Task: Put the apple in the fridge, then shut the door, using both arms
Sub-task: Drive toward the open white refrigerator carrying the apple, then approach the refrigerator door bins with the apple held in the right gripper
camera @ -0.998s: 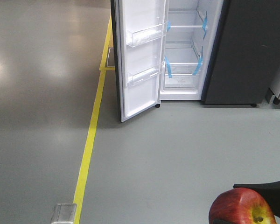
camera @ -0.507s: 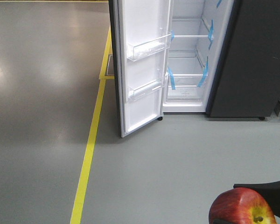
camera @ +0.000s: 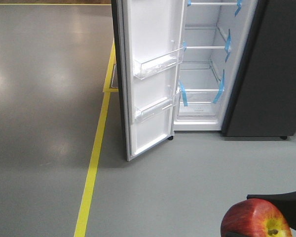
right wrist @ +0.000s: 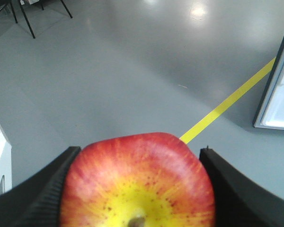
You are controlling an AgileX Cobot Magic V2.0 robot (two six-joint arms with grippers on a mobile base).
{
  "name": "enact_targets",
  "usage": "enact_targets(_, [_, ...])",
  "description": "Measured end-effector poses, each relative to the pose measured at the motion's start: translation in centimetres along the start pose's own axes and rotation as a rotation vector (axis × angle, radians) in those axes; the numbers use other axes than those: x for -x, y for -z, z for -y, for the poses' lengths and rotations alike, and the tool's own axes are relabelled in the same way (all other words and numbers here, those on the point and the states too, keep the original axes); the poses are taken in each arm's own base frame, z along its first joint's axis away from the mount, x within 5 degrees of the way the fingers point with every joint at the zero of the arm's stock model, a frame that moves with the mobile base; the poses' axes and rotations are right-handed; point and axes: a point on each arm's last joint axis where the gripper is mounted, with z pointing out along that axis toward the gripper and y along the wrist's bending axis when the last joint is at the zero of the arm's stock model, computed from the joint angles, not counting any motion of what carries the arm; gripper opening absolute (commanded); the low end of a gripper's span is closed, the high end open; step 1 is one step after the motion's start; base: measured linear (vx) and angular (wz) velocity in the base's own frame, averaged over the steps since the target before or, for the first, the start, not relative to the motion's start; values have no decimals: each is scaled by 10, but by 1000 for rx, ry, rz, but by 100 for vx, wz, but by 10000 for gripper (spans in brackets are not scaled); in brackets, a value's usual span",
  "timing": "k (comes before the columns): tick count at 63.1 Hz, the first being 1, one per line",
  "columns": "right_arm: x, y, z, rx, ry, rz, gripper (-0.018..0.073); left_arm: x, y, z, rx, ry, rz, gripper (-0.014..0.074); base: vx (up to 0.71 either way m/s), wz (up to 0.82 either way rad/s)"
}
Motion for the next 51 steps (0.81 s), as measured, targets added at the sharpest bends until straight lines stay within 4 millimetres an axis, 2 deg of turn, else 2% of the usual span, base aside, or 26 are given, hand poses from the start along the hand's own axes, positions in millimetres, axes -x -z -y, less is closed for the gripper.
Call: enact_targets(51, [0, 0, 0, 0, 0, 0, 328, 0, 0, 0, 0, 0, 0, -6, 19, -4])
